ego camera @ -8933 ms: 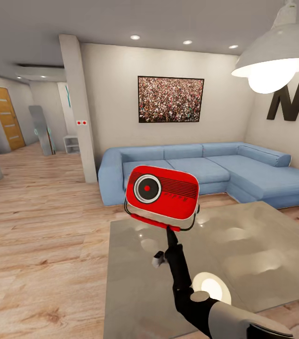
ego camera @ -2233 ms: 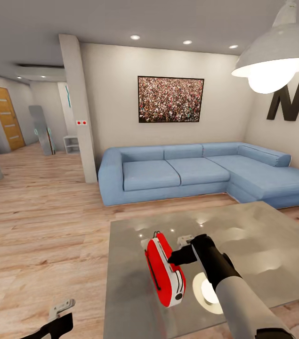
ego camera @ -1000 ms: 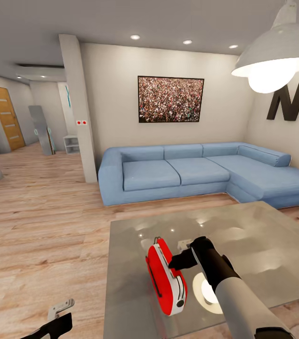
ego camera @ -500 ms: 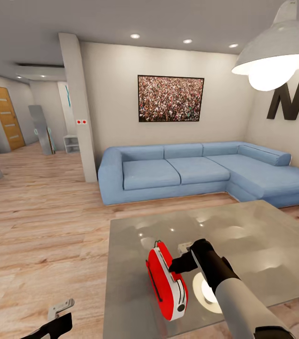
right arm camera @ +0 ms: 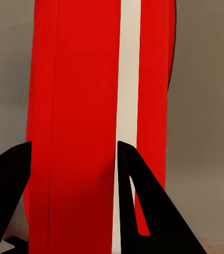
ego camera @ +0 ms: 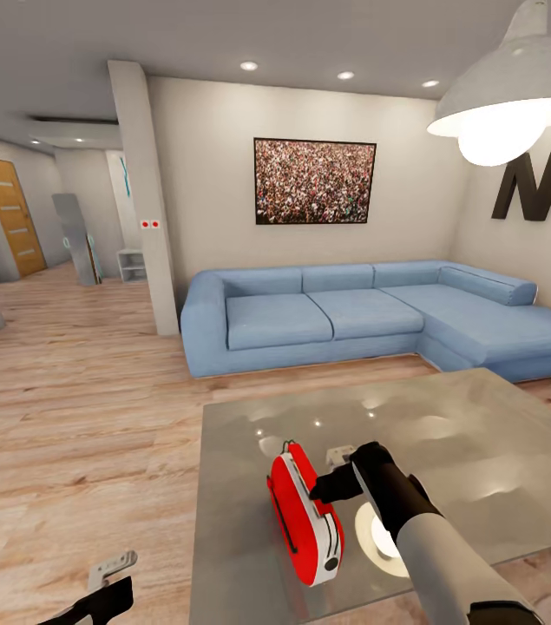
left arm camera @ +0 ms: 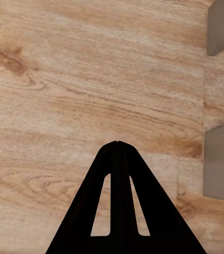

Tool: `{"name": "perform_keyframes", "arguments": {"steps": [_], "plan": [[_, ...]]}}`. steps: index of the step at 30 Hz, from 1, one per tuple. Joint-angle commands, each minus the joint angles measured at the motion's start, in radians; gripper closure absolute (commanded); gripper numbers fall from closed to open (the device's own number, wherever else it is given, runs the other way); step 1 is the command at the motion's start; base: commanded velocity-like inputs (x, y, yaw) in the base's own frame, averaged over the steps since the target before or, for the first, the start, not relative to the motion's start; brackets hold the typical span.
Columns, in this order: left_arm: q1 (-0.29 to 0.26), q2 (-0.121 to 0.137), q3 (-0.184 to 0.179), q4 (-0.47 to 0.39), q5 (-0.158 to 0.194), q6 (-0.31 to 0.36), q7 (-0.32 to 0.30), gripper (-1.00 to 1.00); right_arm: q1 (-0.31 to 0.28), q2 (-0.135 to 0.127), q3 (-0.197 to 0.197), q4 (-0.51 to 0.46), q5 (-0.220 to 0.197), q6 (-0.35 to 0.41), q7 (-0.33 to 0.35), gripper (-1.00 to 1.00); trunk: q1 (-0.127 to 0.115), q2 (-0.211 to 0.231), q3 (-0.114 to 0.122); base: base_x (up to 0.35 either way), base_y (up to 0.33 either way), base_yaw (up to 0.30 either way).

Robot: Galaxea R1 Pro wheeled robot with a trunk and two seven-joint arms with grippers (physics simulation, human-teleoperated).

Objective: Turn on the radio receiver that's on the table in the living room.

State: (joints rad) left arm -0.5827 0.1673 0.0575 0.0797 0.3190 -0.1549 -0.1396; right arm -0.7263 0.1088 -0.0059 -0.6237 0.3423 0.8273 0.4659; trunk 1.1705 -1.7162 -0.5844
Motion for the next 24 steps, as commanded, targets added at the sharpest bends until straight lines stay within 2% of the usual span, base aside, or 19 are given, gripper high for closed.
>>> {"name": "perform_keyframes", "arguments": {"steps": [1, 12, 20, 21, 22, 24], "plan": [[0.000, 0.000, 0.000, 0.000, 0.000, 0.000, 0.000, 1.00, 0.001, 0.000, 0.000, 0.022, 0.003, -0.001, 0.000, 1.00, 0.004, -0.007, -0.003, 0.000, 0.000, 0.000], [0.000, -0.002, -0.001, 0.000, 0.000, -0.002, 0.000, 1.00, 0.001, 0.000, 0.000, 0.024, 0.001, -0.001, 0.000, 1.00, 0.046, -0.084, -0.038, 0.000, 0.000, 0.000], [0.000, -0.002, -0.001, 0.000, 0.000, -0.002, 0.000, 1.00, 0.001, 0.000, 0.000, 0.024, 0.001, -0.001, 0.000, 1.00, 0.046, -0.084, -0.038, 0.000, 0.000, 0.000], [-0.006, -0.008, 0.001, 0.000, 0.000, -0.003, 0.002, 1.00, -0.006, 0.006, 0.002, -0.049, -0.033, 0.012, 0.007, 1.00, 0.046, -0.084, -0.038, 0.000, 0.000, 0.000], [-0.012, -0.014, 0.001, 0.000, 0.000, -0.003, 0.001, 1.00, -0.011, 0.012, 0.003, -0.054, -0.020, 0.013, 0.009, 1.00, 0.046, -0.084, -0.038, 0.000, 0.000, 0.000], [-0.022, -0.025, 0.001, 0.000, 0.000, -0.003, 0.001, 1.00, -0.023, 0.023, 0.003, -0.066, -0.024, 0.021, 0.009, 1.00, 0.046, -0.084, -0.038, 0.000, 0.000, 0.000]]}}
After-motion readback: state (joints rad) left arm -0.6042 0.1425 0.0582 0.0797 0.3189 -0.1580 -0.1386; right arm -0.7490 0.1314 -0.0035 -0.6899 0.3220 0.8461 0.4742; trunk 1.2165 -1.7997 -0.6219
